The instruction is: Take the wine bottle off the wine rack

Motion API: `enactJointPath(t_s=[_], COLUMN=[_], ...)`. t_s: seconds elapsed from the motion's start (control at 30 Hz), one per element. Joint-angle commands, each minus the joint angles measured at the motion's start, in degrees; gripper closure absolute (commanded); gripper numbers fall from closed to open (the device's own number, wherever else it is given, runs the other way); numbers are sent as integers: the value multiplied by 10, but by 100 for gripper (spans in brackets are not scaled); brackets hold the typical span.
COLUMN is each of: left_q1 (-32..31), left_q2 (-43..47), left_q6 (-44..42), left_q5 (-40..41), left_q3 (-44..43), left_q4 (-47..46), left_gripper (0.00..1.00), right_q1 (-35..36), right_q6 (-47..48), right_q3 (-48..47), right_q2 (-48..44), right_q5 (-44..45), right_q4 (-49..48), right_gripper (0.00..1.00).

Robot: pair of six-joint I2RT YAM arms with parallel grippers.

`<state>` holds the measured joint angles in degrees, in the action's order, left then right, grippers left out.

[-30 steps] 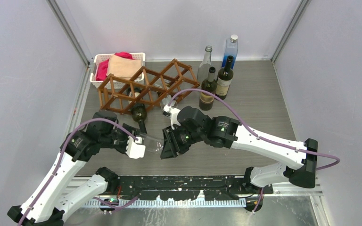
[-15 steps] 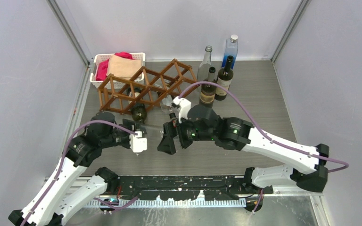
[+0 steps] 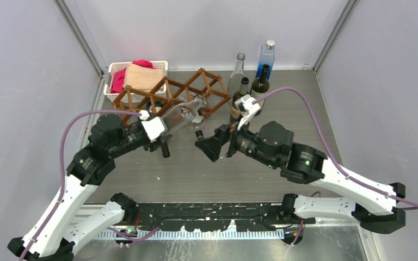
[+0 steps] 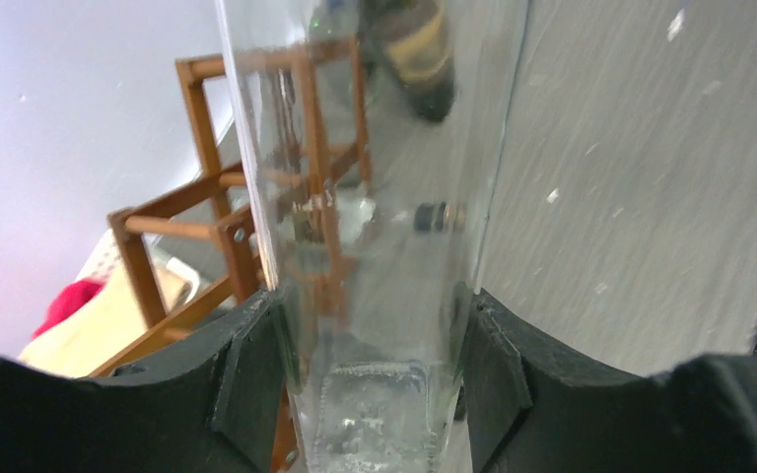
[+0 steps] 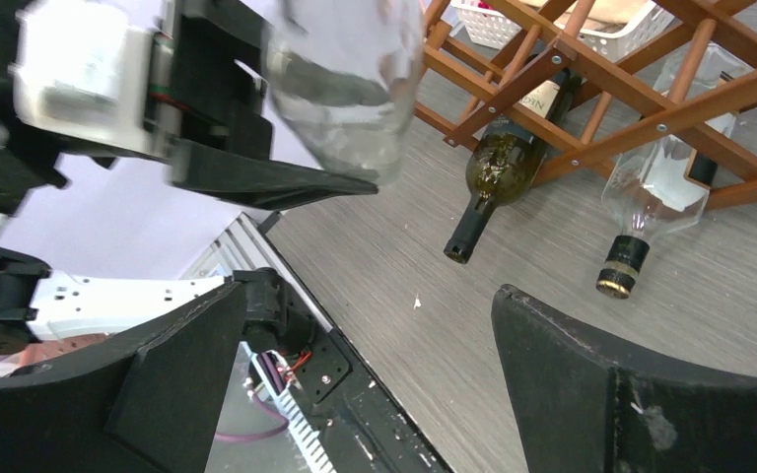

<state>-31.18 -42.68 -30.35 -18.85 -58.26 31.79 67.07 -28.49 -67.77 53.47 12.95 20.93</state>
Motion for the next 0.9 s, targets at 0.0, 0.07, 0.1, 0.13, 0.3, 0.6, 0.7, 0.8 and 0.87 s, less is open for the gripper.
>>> enactJointPath(t_s=[0.0,0.07,0.1,0.13,0.3,0.6,0.7,0.8,0.87], left_q1=[-3,-3,-3,-2,-3,-2,-3,-2,-2], left_q2=[-3,-16,-22,-26,-48,-71,-75,-73,-75], left_q6=[161,197,210,220,253,287,294,283,263], left_q5=[-108,-130,-140,-152,-257,-419,-441,-441,-428], left_q3=[-75,-98,-107,-112,-146,-183,-181,-176,-180], left_q4=[-46,-32,-28,-23,24,76,86,94,114], left_gripper=[100,100,100,100,100,100,100,100,96], right_q1=[2,2,2,2,0,-28,-30,-29,-30], right_q6=[48,57,61,65,93,69,63,56,56], right_q3=[-1,5,7,7,-10,-35,-37,-49,-56], right_q2=[29,38,44,51,79,86,88,93,92], right_q5=[-14,-29,-36,-41,-63,-205,-231,-245,-239], right_q4=[-99,-137,-157,-173,-233,-245,-247,-238,-225], right_gripper=[0,0,0,0,0,4,19,47,67])
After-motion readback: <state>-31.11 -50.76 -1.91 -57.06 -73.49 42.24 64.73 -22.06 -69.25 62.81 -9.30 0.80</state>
